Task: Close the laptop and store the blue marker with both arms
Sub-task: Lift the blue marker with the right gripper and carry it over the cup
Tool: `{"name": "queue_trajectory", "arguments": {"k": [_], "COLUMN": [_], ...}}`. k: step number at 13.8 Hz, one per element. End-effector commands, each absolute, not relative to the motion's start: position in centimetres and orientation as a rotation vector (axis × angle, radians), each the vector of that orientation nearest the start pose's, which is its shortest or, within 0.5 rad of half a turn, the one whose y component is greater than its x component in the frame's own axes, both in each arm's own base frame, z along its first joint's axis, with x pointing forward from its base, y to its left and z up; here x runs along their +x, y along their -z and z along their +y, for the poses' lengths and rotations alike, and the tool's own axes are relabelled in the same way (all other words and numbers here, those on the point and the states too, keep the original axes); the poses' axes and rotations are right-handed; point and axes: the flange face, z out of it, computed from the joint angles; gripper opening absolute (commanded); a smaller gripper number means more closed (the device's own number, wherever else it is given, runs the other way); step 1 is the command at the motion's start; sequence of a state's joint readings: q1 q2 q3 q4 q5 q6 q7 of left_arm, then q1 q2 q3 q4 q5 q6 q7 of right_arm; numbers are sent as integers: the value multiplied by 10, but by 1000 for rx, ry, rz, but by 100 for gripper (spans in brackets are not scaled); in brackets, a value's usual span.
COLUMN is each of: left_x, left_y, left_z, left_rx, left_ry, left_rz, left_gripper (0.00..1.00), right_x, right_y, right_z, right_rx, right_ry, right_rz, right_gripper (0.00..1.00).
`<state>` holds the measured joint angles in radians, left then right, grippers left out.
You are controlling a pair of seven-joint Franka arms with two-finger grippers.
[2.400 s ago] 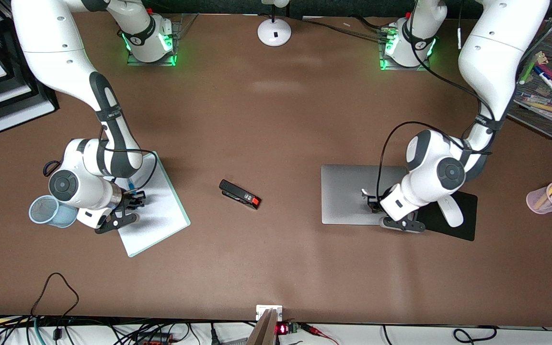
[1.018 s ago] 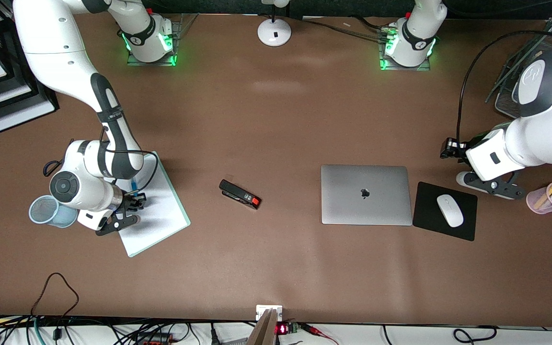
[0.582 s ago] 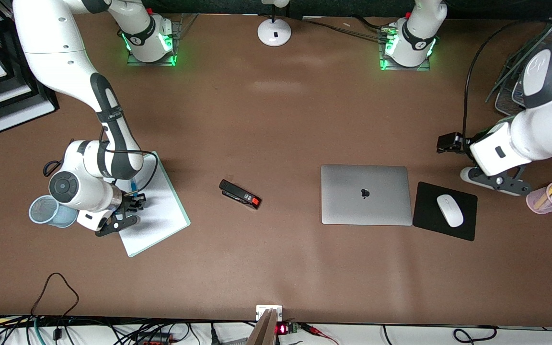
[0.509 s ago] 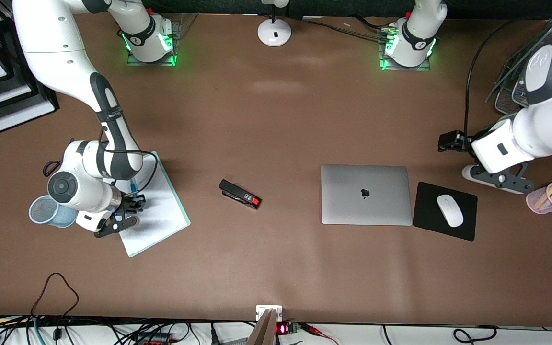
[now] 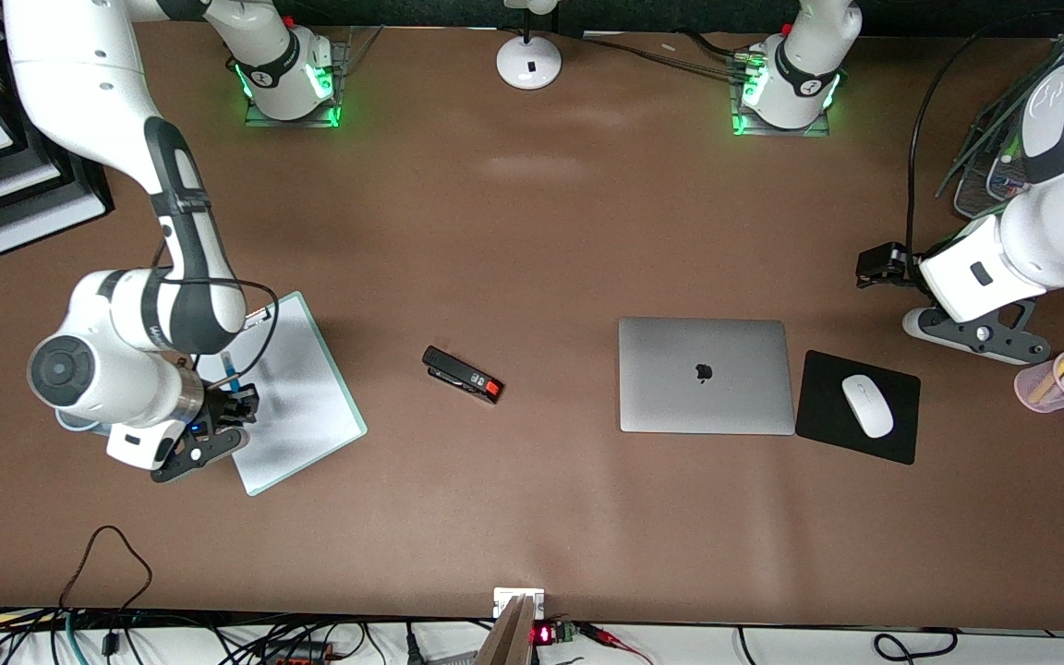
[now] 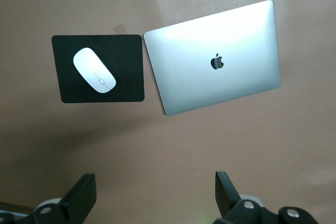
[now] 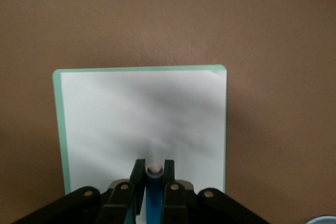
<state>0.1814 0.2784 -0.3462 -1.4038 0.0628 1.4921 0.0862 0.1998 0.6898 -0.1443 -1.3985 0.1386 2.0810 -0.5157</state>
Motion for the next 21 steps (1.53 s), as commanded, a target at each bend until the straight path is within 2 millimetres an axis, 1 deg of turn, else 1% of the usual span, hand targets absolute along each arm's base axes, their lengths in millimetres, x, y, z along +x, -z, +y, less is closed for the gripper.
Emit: {"name": "queue_trajectory", "arguments": {"k": [1, 2, 3, 4, 5, 6, 7, 9, 10, 11, 12, 15, 17, 18, 21], "left_x": [593, 581, 563, 558, 558, 559, 561, 565, 564, 564, 564, 567, 567, 567, 567], "left_y": [-558, -556, -551, -547, -545, -545, -546, -551, -551, -554, -557, -559, -560, -560, -559], "left_z": [-50, -54, -39, -32, -27, -27, -30, -29, -28, -34, -34, -40, -39, -39, -38], "left_rx": [-3088, -3075, -3106, -3133, -3140, -3142, -3140, -3145, -3145, -3145, -3133, -3130, -3132, -3132, -3132], "left_ry": [-198, -134, -26, -22, -26, -26, 12, 75, 63, 39, 27, 46, 49, 49, 41], "left_rz": [351, 357, 289, 262, 246, 232, 229, 169, 140, 103, 98, 118, 116, 116, 113], "left_gripper": [100, 100, 100, 100, 100, 100, 100, 100, 100, 100, 100, 100, 100, 100, 100], "right_x": [723, 722, 721, 720, 720, 720, 720, 718, 718, 717, 716, 716, 714, 712, 699], "right_y": [-342, -357, -376, -384, -391, -399, -398, -397, -398, -398, -398, -402, -413, -418, -415], "right_z": [66, 65, 56, 49, 44, 34, 23, -3, -13, -21, -34, -67, -84, -90, -120], "right_rx": [-2925, -2906, -2885, -2870, -2838, -2791, -2748, -2674, -2638, -2595, -2558, -2415, -2285, -2219, -2026], "right_ry": [73, 106, 134, 147, 173, 216, 230, 245, 260, 282, 313, 454, 542, 571, 686], "right_rz": [-1012, -1073, -1135, -1173, -1203, -1226, -1272, -1333, -1357, -1383, -1408, -1541, -1620, -1625, -1639], "right_gripper": [0, 1, 1, 1, 1, 1, 1, 1, 1, 1, 0, 1, 1, 1, 1]}}
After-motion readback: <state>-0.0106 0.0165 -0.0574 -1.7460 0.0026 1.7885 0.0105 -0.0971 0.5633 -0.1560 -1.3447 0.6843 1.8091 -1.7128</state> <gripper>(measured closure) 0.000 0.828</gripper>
